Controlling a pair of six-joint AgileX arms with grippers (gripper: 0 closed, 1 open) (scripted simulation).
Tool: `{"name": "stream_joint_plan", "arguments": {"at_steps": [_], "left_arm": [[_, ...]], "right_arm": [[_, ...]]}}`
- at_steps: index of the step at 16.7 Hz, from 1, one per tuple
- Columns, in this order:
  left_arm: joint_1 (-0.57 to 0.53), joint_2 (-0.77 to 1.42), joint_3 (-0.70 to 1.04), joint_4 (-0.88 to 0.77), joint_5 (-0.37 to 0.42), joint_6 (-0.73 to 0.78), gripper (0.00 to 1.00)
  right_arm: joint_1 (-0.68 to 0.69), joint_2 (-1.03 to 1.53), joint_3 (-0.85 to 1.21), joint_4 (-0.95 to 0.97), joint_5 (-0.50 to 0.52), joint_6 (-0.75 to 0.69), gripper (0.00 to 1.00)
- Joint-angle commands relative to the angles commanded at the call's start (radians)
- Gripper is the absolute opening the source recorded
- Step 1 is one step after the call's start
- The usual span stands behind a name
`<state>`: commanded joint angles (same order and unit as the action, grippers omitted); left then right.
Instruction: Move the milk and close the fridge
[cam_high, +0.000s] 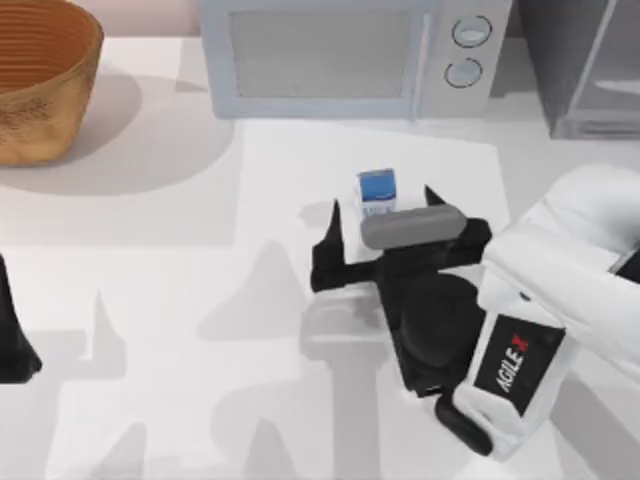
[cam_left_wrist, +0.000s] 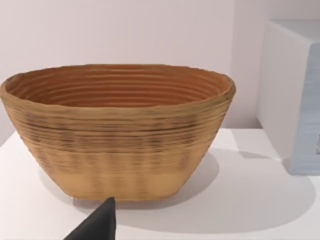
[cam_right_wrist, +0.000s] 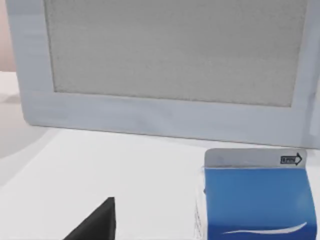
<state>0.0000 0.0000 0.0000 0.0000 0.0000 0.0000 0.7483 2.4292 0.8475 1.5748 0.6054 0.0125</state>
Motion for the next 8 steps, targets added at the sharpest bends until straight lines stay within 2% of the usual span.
{"name": "stream_joint_plan", "arguments": {"at_steps": [8], "left_arm": [[0.0, 0.0, 0.0, 0.0, 0.0, 0.0, 1.0]], "right_arm": [[-0.028, 0.019, 0.078, -0.058, -0.028, 0.0, 1.0]]}}
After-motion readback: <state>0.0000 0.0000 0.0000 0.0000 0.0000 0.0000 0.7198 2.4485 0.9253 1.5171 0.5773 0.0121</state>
